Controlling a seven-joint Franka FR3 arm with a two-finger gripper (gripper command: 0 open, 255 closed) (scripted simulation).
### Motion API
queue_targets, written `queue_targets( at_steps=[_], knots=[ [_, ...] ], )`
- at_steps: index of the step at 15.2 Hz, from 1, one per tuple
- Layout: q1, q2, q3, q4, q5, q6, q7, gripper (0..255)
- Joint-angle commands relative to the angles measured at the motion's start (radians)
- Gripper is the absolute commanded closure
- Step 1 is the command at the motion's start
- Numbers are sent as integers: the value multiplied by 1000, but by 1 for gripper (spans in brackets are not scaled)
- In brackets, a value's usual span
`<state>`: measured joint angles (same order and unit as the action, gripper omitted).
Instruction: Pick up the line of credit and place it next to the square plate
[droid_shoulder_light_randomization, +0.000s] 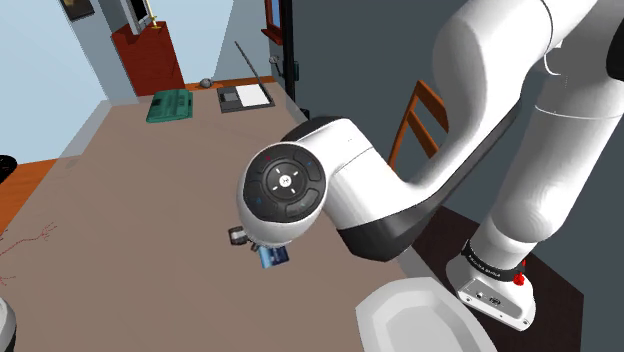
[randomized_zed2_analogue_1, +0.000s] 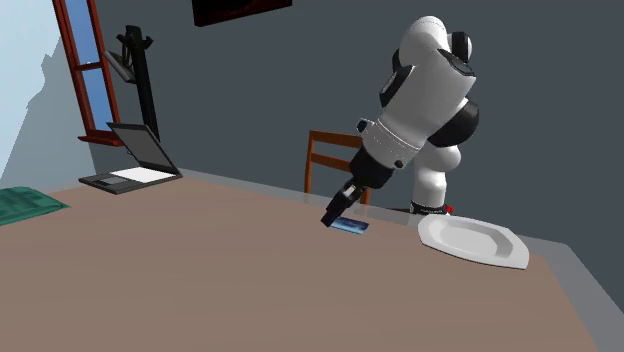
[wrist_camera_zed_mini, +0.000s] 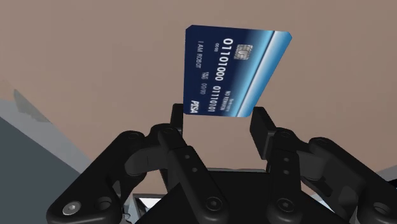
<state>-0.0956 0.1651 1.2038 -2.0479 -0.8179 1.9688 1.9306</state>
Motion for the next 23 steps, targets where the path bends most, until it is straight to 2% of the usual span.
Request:
queue_targets(
  at_steps=[1, 5, 9, 14, 21, 23],
  knots=[
    [25, -14, 23, -5, 25, -24, 31, 255],
    [83, -27, 64, -10, 60, -74, 98, 255],
    [173, 1, 87, 9, 68, -147, 183, 255],
    [338, 79, 77, 62, 49, -261, 306, 255],
    [614, 215, 18, 183, 16, -419, 467, 255],
    [622, 228, 7, 170, 4, -405, 483, 255]
  ],
)
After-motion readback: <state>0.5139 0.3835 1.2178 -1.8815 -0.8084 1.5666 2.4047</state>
